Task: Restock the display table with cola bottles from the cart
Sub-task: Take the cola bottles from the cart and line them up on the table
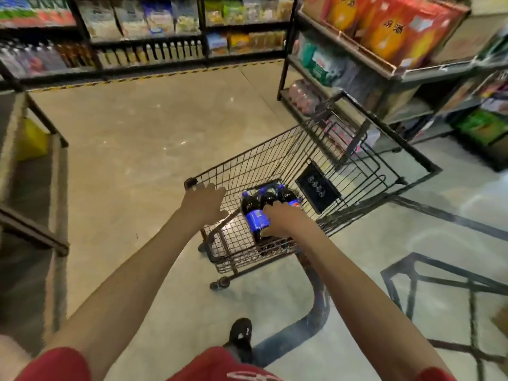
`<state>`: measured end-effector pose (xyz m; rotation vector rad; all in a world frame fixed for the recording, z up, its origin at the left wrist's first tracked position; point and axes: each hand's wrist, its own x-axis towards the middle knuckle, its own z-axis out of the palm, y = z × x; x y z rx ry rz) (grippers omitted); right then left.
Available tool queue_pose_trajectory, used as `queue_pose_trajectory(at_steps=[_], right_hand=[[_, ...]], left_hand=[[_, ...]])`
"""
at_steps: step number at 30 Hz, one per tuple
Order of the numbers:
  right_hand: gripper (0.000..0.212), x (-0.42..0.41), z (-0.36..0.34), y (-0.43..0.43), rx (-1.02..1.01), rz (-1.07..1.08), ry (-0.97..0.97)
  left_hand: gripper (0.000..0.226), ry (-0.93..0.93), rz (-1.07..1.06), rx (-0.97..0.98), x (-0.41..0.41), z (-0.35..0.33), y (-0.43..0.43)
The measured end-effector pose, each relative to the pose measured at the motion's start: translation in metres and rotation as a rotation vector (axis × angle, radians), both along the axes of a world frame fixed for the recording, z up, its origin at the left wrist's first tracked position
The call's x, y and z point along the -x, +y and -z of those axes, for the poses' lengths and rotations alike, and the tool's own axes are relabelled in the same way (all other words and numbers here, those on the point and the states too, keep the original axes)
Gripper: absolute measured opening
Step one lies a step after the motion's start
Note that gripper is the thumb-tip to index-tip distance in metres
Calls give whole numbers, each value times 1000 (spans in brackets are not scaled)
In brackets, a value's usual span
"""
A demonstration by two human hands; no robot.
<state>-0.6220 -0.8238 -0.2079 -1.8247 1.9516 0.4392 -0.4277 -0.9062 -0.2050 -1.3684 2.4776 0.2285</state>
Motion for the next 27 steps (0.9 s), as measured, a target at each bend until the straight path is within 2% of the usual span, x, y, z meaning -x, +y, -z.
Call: queue_pose_trajectory(at_steps=[12, 20, 27], right_hand=[[65, 103, 61, -70, -108, -10, -122], [73, 177, 100, -133, -214, -141, -137], [71, 207, 136, -174, -317, -255, -144]], left_hand=[[57, -74, -68, -114, 102, 33, -56], [57, -53, -175, -140, 172, 68, -91], [56, -47, -337, -288, 200, 115, -110]])
